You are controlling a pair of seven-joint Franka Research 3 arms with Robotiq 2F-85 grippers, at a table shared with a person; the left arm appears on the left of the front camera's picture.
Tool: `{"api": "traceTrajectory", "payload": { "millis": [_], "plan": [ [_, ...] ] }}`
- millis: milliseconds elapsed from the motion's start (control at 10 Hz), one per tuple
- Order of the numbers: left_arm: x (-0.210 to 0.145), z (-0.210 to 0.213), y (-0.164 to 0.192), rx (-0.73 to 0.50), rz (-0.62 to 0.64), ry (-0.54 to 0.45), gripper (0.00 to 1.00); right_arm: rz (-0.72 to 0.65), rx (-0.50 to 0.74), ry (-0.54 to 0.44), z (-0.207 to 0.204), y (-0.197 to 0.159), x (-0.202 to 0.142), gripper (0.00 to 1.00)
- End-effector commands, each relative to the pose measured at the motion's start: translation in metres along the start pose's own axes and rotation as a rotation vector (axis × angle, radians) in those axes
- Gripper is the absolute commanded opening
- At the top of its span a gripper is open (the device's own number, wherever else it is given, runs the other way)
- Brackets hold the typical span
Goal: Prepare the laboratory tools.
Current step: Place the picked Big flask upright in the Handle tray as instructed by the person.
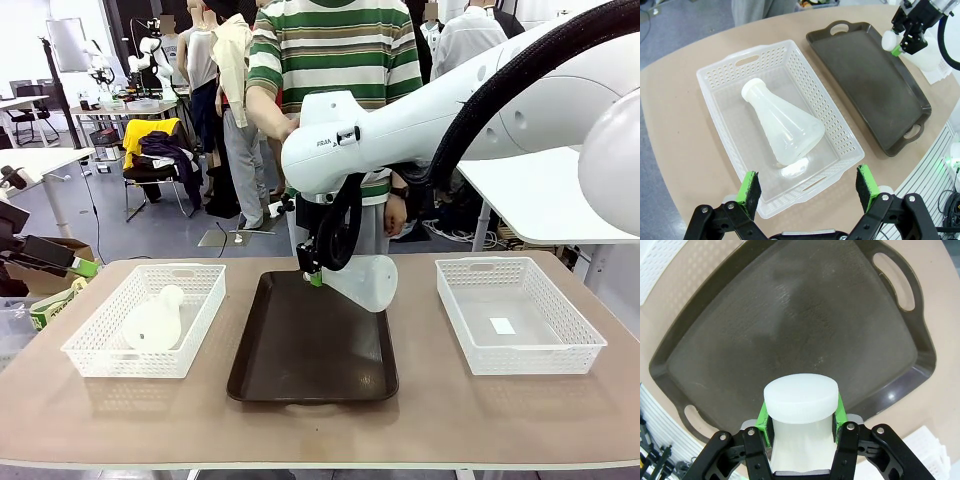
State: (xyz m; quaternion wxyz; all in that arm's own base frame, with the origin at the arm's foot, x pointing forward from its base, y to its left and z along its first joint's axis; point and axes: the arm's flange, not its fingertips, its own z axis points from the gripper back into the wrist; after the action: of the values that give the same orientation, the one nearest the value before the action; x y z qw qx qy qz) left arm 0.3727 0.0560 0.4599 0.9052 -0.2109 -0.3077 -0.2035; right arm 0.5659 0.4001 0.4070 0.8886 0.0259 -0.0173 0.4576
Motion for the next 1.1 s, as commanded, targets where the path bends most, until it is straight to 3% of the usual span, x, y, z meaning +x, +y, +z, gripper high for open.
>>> {"api": "traceTrajectory", "payload": {
  "millis": [0,1000],
  "plan": [
    [-0.0009,-0.0017,0.0025,-0.020,-0.009,-0.011,1.00,0.000,-0.001,0.000,-0.0007,0.0001,-0.0016,0.00],
    [-0.0009,-0.0017,0.0025,-0.020,-0.009,-0.011,1.00,0.000,-0.001,0.000,-0.0007,0.0001,-0.0016,0.00]
  ]
}}
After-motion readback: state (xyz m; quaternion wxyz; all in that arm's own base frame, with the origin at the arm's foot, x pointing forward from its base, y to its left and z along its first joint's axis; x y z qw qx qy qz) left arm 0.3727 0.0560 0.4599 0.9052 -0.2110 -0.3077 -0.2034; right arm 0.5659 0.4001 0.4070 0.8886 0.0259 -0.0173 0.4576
